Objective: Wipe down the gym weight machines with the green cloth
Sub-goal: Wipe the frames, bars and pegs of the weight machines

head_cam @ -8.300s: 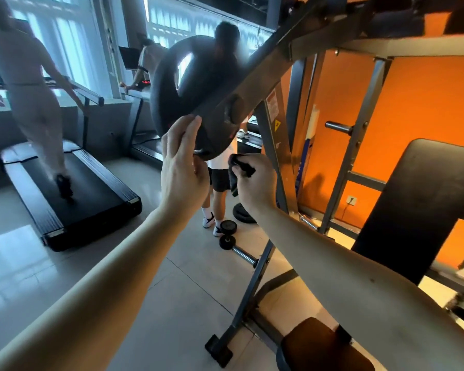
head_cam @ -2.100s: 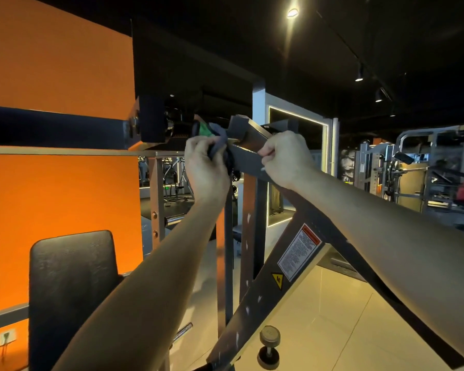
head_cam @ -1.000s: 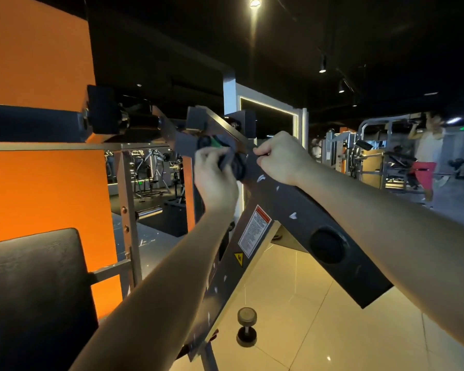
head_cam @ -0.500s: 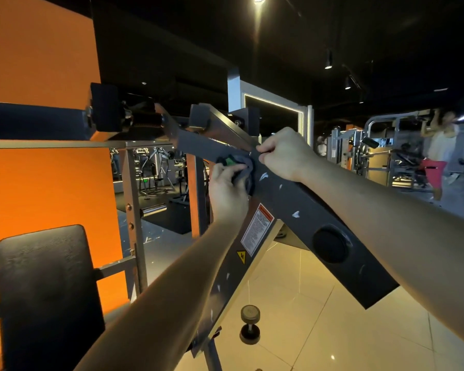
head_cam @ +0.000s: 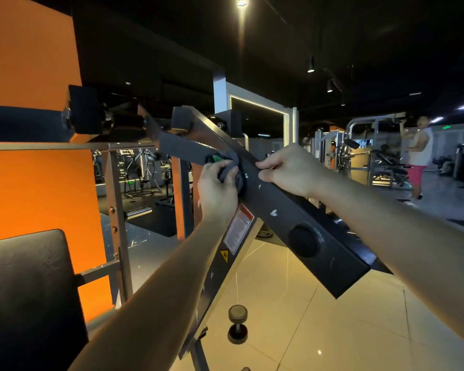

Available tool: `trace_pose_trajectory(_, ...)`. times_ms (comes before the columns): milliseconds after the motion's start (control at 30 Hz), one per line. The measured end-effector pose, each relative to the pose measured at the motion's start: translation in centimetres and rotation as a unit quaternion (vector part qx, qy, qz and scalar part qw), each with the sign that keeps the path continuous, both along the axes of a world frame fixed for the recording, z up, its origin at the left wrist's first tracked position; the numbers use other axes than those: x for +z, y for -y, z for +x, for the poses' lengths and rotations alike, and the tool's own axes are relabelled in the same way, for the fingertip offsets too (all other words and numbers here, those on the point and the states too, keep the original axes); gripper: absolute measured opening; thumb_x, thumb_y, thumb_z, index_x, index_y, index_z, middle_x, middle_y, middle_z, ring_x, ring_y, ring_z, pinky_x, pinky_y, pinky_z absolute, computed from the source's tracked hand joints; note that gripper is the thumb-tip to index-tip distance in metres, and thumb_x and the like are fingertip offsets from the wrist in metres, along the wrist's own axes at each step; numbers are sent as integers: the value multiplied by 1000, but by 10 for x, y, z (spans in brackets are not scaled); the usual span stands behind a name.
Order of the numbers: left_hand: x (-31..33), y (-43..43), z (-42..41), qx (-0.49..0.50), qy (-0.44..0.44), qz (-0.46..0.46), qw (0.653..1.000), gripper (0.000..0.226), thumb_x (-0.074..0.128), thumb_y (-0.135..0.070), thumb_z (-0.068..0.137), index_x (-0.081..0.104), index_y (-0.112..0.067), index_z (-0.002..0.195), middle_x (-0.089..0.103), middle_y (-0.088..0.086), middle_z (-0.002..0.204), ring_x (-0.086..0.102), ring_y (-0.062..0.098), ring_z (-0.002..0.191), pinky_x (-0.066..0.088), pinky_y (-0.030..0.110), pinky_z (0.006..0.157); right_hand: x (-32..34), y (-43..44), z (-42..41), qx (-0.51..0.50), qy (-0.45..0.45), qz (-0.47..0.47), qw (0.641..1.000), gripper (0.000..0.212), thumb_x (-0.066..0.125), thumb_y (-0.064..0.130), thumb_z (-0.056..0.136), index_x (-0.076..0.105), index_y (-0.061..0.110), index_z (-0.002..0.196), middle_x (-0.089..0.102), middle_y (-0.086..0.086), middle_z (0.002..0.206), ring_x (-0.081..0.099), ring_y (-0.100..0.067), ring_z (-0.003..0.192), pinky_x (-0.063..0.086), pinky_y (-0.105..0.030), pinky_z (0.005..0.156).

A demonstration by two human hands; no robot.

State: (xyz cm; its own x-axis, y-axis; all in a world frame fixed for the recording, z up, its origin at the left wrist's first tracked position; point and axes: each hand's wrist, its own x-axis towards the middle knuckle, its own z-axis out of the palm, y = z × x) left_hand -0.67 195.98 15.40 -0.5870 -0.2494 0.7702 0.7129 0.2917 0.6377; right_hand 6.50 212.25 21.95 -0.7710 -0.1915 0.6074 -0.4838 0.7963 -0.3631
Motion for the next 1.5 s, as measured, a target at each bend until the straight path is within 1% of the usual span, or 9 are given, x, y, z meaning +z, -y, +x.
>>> trace_pose_trajectory(267,-47,-18,61,-105,-26,-98,989,16,67,-12,96,68,-27,103,60,-8,109,59,2,101,47,10,85,-2,4,5,24,5,-22,999,33,63,18,100,66,16,132,62,-2,140,53,-15,132,35,-27,104)
trace_pose_trajectory(533,2,-11,23,-92,44,82,991,16,65,-21,99,65,-30,112,67,-4,115,65,8,107,54,25,90,-7,-4,14,29,28,-45,998,30,60,17,101,69,18,130,62,-3,140,52,-19,133,34,-27,102)
trace_pose_trajectory(700,-36,-28,54,-72,24,7,997,15,65,-19,99,64,-30,110,62,-11,110,61,-4,101,51,13,83,-13,-14,27,20,22,-29,999,30,63,18,100,69,18,129,64,-2,138,54,-16,132,32,-26,103)
trace_pose_trajectory(800,-62,-34,68,-76,-6,-29,997,16,68,-16,96,67,-27,107,60,-15,108,60,-1,102,53,19,89,-19,-20,31,18,22,-23,999,31,63,19,100,68,18,130,64,0,138,54,-14,130,33,-25,103)
trace_pose_trajectory(1000,7,-13,28,-29,75,70,994,27,61,-22,101,62,-22,127,61,-12,112,57,-2,98,51,24,94,-24,-18,34,5,10,-23,1000,31,62,19,101,68,18,132,64,-1,138,55,-17,131,35,-25,103)
trace_pose_trajectory(1100,1,-18,29,-14,72,84,994,20,60,-21,102,63,-23,122,64,-7,113,61,1,101,53,28,98,-26,-18,38,4,10,-31,999,32,62,18,101,67,18,132,64,-2,139,55,-17,132,35,-24,103)
trace_pose_trajectory(1200,-41,-30,59,-19,61,23,998,15,62,-22,100,60,-32,111,63,-8,110,61,-1,100,54,29,92,-30,-18,41,5,11,-40,999,31,62,17,100,68,17,131,65,-1,137,55,-16,131,35,-25,105)
trace_pose_trajectory(1333,-76,-39,84,-37,29,-75,996,15,68,-19,96,70,-20,111,59,-14,108,59,-1,102,51,26,92,-35,-18,41,6,-7,-50,999,30,63,17,100,69,16,129,66,-1,135,57,-15,129,35,-22,103)
trace_pose_trajectory(1500,-16,-28,51,-29,72,24,997,24,63,-22,100,64,-20,123,62,-13,109,60,-1,101,51,21,89,-42,-26,46,14,-7,-60,998,28,63,18,100,70,16,128,68,-2,132,59,-16,125,38,-23,99)
